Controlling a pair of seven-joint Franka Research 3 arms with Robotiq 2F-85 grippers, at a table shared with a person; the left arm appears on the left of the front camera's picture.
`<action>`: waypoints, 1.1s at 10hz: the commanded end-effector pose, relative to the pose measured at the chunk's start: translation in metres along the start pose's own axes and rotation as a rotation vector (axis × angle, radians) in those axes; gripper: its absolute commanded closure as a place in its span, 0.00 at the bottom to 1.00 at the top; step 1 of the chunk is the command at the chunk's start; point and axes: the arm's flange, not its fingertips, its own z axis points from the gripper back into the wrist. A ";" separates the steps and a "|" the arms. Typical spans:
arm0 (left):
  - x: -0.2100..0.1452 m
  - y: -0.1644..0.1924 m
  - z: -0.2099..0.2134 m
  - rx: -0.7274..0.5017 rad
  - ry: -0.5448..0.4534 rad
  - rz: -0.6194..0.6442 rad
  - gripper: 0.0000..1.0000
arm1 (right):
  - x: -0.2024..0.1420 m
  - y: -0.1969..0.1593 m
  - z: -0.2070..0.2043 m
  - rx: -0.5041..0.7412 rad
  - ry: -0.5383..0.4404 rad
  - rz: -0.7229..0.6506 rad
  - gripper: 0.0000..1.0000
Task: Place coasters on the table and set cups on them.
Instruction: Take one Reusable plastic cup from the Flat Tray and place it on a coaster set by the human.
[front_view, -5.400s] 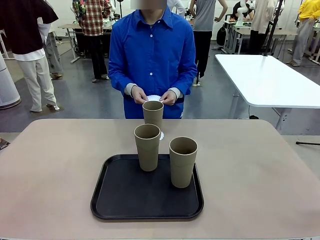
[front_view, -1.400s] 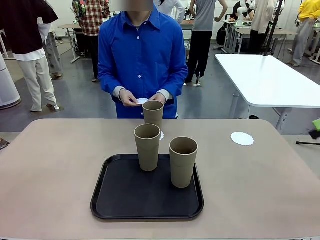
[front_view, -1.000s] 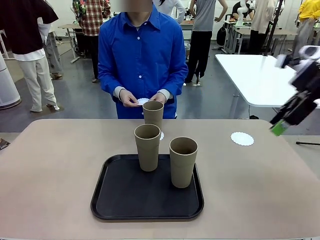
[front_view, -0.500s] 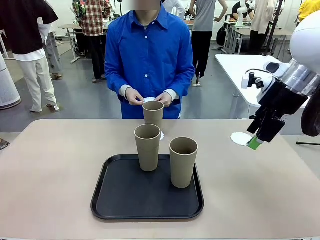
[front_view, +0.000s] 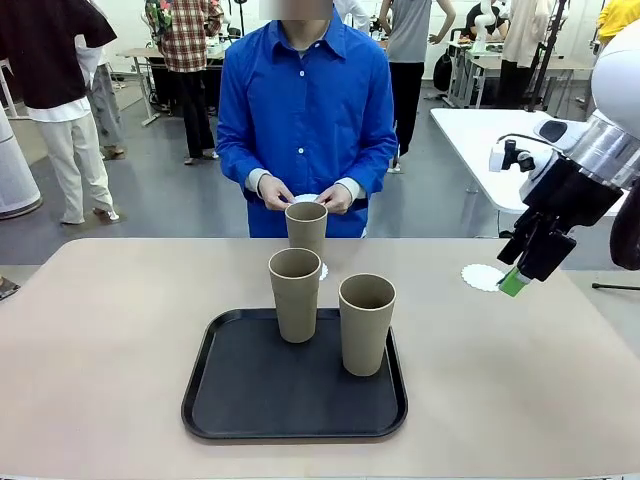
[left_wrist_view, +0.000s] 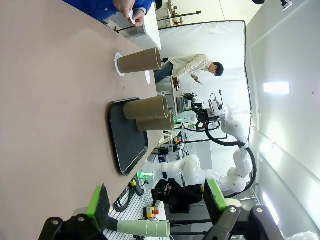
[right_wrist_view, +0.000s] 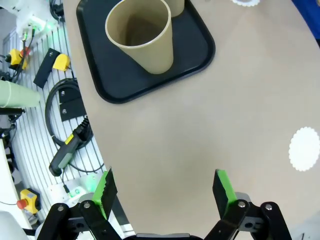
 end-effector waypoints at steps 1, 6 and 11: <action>0.001 -0.003 0.003 -0.006 -0.014 0.002 0.00 | -0.013 -0.019 -0.003 0.048 -0.301 0.060 0.00; 0.001 -0.003 0.003 -0.006 -0.014 0.002 0.00 | -0.053 -0.066 -0.073 0.031 -0.898 0.335 0.00; 0.001 -0.003 0.003 -0.006 -0.014 0.002 0.00 | -0.071 -0.054 -0.147 0.125 -0.875 0.246 0.00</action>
